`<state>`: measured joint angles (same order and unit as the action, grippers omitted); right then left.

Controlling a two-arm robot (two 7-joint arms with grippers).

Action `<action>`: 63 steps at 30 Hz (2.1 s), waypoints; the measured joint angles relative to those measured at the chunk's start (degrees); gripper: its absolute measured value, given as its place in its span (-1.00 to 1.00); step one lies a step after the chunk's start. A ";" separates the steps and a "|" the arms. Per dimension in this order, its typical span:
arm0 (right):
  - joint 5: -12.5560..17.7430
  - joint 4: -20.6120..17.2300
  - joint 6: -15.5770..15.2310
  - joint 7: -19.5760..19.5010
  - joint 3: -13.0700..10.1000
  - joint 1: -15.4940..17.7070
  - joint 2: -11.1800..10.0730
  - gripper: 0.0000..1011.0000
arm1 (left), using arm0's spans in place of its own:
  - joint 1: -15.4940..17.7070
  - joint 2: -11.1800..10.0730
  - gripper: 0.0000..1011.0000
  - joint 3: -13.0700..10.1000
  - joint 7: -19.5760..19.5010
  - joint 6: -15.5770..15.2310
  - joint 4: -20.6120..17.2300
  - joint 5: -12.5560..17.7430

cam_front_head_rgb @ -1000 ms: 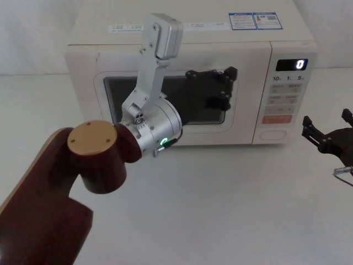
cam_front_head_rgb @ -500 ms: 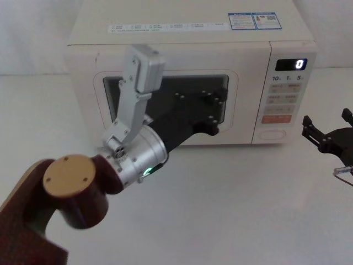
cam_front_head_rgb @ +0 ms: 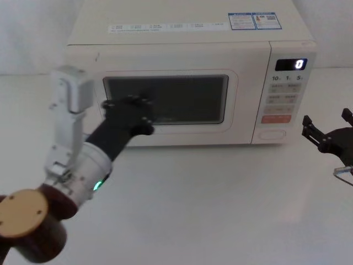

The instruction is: Press the button to open the microwave door with one hand; close the microwave door with the other hand.

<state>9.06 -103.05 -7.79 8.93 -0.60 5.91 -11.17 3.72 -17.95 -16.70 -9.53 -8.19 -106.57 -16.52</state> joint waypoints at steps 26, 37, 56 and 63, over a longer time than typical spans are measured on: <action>0.00 0.00 0.00 0.00 0.00 0.00 0.00 0.98 | -10.45 4.97 -1.00 13.30 12.66 4.88 0.94 6.80; 0.00 0.00 0.00 0.00 0.00 0.00 0.00 0.98 | -13.08 7.67 -1.00 15.10 14.68 5.02 1.95 8.58; 0.00 0.00 0.00 0.00 0.00 0.00 0.00 0.98 | -13.53 10.40 -1.00 16.96 11.07 5.09 4.08 8.31; 0.00 0.00 0.00 0.00 0.00 0.00 0.00 0.98 | -11.93 11.13 -1.00 17.43 10.19 5.67 5.21 9.17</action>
<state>9.06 -103.06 -7.79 8.93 -0.61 5.91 -11.17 -8.21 -6.82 0.73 0.66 -2.52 -101.36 -7.35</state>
